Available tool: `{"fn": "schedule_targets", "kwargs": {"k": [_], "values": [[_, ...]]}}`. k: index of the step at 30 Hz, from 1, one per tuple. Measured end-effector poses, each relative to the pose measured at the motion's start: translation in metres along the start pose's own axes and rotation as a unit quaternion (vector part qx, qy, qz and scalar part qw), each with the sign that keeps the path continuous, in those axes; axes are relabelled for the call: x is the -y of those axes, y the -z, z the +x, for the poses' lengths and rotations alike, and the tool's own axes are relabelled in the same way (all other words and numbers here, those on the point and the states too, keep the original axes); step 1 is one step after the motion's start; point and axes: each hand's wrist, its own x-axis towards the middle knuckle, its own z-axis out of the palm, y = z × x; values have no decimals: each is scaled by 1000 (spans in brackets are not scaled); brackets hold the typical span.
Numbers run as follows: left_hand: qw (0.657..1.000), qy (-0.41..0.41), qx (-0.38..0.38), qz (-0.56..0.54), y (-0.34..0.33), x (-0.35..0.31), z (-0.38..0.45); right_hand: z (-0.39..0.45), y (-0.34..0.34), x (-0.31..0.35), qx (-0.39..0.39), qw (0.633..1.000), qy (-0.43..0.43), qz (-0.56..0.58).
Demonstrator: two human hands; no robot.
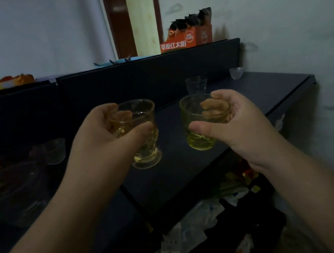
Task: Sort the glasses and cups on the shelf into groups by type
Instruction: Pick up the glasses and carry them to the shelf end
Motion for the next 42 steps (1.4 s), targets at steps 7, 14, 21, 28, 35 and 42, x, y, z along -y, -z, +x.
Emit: {"fn": "schedule_targets", "kwargs": {"k": [7, 14, 21, 28, 35, 42], "values": [[997, 34, -48, 54, -18, 13, 59, 77, 2, -23, 46, 998, 11, 33], [985, 103, -93, 99, -62, 43, 127, 146, 1, -52, 126, 992, 22, 8], [959, 181, -160, 149, -100, 62, 170, 200, 17, -82, 234, 972, 9, 6], [928, 221, -224, 199, -128, 70, 193, 231, 41, -100, 295, 955, 12, 0], [825, 186, -146, 513, -150, 32, 178, 247, 77, -112, 330, 944, 13, 6], [842, 42, -71, 533, -230, -9, 168, 266, 131, -124, 314, 949, 3, 12]]}}
